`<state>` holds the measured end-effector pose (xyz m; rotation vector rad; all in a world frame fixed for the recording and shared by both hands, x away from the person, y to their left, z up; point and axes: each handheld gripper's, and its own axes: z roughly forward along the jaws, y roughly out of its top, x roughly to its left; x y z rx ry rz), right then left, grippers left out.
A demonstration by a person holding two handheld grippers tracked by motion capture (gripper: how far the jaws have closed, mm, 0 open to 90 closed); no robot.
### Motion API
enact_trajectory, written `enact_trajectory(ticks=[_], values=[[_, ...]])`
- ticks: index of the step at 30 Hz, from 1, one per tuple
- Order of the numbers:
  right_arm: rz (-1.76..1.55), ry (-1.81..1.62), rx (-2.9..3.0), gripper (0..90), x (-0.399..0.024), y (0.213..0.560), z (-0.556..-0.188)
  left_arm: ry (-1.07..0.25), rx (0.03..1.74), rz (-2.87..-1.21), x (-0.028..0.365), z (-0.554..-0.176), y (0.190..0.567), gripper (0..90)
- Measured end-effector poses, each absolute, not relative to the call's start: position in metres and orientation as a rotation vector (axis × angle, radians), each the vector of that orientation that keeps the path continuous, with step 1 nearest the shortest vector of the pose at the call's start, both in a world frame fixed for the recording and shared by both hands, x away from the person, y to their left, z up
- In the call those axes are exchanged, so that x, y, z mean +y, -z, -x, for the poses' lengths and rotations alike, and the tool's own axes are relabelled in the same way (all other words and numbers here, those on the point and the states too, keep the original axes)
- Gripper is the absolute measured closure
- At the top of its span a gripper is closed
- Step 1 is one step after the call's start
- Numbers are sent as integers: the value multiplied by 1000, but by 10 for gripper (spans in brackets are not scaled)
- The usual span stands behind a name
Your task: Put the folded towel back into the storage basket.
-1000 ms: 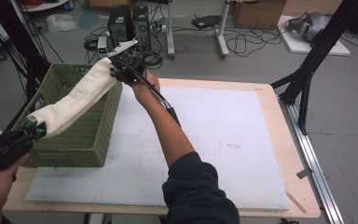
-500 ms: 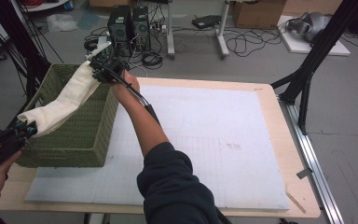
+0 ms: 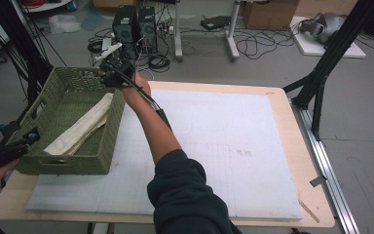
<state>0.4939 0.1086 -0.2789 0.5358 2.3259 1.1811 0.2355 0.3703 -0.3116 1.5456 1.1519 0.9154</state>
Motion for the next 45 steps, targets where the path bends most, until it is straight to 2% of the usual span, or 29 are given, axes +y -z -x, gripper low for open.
enact_trajectory(ticks=[6,15,19,25,30,39,45], values=[[-569,-1231,2320,491,77,277,-488,-866,1129,-1536,356,-241,314,353],[-604,-1294,2291,313,17,279,-477,-764,1076,-1519,325,-253,316,235],[-648,-1307,2263,220,-14,280,-467,-723,1025,-1534,307,-257,316,219],[-672,-1281,2253,190,-64,286,-449,-658,956,-1551,274,-268,317,220],[-773,-1305,2204,128,-116,290,-432,-601,914,-1573,243,-279,320,220],[-891,-1297,2155,117,-192,305,-402,-534,847,-1620,193,-295,325,222],[-927,-1282,2133,114,-226,311,-380,-491,801,-1651,164,-302,333,222]])
